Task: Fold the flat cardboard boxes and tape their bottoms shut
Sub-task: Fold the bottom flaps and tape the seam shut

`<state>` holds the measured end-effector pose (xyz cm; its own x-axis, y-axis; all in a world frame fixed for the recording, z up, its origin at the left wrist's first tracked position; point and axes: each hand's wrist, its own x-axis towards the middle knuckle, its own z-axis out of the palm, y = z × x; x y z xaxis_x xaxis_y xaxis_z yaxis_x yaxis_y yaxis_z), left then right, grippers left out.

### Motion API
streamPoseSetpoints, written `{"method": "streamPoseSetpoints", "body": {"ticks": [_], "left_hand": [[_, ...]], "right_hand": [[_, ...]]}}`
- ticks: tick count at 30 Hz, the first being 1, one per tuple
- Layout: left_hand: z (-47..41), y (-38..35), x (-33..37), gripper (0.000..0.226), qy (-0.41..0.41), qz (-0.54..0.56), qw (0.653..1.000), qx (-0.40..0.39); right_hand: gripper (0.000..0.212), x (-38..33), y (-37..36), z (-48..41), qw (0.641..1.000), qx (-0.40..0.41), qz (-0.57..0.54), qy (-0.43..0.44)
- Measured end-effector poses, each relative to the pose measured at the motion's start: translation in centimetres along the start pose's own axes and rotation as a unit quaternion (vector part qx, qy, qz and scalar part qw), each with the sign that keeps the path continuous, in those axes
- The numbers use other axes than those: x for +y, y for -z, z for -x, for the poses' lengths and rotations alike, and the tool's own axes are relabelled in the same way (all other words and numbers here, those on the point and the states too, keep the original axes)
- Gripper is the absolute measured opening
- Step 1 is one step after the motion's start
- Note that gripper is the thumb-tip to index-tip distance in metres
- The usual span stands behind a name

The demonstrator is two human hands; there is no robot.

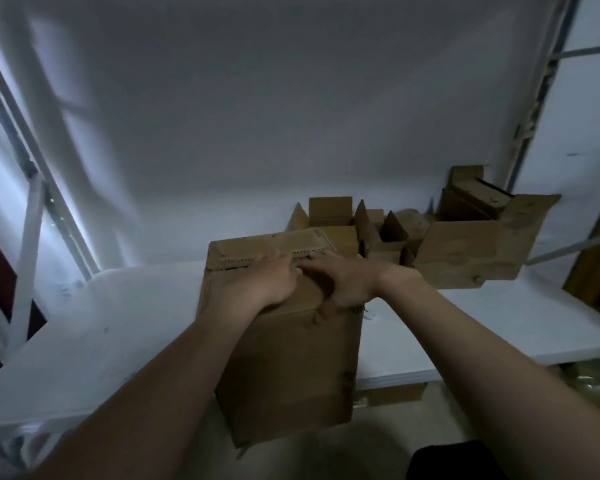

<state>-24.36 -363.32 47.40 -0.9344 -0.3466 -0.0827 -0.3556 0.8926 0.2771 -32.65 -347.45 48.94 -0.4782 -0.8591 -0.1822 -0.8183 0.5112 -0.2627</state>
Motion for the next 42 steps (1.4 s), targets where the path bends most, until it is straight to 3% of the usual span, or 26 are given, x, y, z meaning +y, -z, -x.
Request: {"method": "streamPoseSetpoints", "body": {"ticks": [3,5,6,9,12,17,19,26,31,34,37,39,42], "left_hand": [[-1.2,-1.1,1.2,0.06,0.039,-0.02,0.999,0.01],[-1.8,-1.2,1.8,0.071,0.067,0.017,0.998,0.005],[-1.9,-1.1,2.1,0.076,0.082,0.038,0.996,0.002],[-2.7,-1.4,2.6,0.088,0.122,0.045,0.991,0.035],[-2.9,-1.9,3.5,0.073,0.134,0.02,0.988,0.071],[-3.4,-2.8,4.3,0.071,0.143,-0.011,0.984,0.109],[-3.4,-3.0,4.4,0.07,0.147,-0.018,0.982,0.118],[-3.0,-3.2,5.2,0.058,0.126,-0.032,0.978,0.163],[-3.4,-3.7,4.5,0.059,0.129,-0.029,0.983,0.128],[-3.1,-2.5,3.8,0.079,0.16,0.039,0.983,0.078],[-1.5,-1.0,3.6,0.066,0.133,0.11,0.983,0.059],[-0.5,-0.1,3.4,0.066,0.108,0.187,0.976,0.038],[0.5,0.9,2.1,0.066,0.088,0.33,0.939,0.033]], "right_hand": [[0.065,3.5,-1.0,1.6,0.979,0.162,-0.125,-0.018],[0.05,6.5,-2.0,2.3,0.948,0.288,-0.127,-0.053],[0.045,8.2,-2.7,2.6,0.941,0.308,-0.109,-0.089],[0.028,12.9,-5.4,3.2,0.941,0.241,-0.066,-0.227],[0.033,15.9,-8.2,3.9,0.93,0.161,-0.047,-0.327],[0.011,17.9,-10.4,3.0,0.921,0.11,0.006,-0.374],[0.013,18.7,-10.6,2.6,0.919,0.098,0.014,-0.382],[0.037,21.1,-12.0,1.7,0.913,0.121,0.097,-0.379],[0.032,20.2,-11.1,1.5,0.908,0.167,0.093,-0.372],[0.014,17.7,-8.3,1.7,0.899,0.269,-0.015,-0.345],[0.019,14.0,-4.2,2.3,0.881,0.361,-0.184,-0.242],[0.026,10.6,-1.2,3.0,0.847,0.389,-0.316,-0.179],[0.028,5.7,1.6,2.9,0.833,0.386,-0.382,-0.104]]}}
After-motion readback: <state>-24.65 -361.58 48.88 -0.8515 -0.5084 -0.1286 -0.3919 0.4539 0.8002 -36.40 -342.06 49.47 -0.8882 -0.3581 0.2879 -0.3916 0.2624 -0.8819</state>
